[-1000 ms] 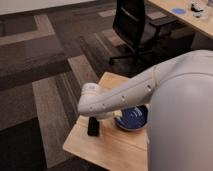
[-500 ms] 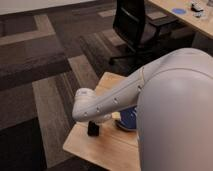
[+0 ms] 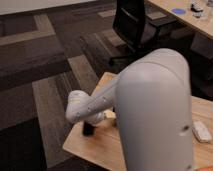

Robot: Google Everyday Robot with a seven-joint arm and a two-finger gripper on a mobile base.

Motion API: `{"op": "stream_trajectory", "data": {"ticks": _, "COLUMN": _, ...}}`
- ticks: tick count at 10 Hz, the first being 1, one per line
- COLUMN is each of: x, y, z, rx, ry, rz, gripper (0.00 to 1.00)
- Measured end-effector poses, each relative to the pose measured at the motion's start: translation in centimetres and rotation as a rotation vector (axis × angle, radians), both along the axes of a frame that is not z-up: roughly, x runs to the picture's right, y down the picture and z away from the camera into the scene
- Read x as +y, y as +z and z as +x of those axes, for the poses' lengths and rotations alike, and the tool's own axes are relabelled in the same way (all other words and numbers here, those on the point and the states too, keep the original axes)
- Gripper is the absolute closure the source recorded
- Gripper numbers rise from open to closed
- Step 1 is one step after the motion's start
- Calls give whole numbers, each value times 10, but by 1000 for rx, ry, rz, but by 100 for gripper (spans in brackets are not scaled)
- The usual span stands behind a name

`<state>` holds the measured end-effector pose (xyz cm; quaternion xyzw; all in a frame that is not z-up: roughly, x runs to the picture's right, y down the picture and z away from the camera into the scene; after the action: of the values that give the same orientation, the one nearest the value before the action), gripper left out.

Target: Push the ceramic bowl across the table

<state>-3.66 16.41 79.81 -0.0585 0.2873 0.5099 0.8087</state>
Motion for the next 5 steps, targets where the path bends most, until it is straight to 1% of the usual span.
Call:
{"op": "stream_trajectory", "data": {"ticks": 1, "x": -20, "y": -3, "z": -25, "rx": -39, "ry": -42, "rz": 27, "gripper": 35}}
{"op": "stream_trajectory", "data": {"ticks": 2, "x": -35, "y": -8, "z": -46, "rx": -74, "ry": -75, "rz": 50, "gripper": 35}}
{"op": "stream_trajectory", "data": {"ticks": 3, "x": -64, "y": -24, "z": -70, "rx": -112, "ry": -125, "rz": 98, "gripper": 35}}
{"op": "stream_trajectory", "data": {"ticks": 4, "x": -93, "y": -42, "z": -79, "rx": -131, "ry": -139, "rz": 156, "gripper": 35}}
{"op": "stream_trajectory", "data": {"ticks": 5, "x": -104, "y": -50, "z": -77, "rx": -133, "ry": -131, "rz": 180, "gripper": 35}}
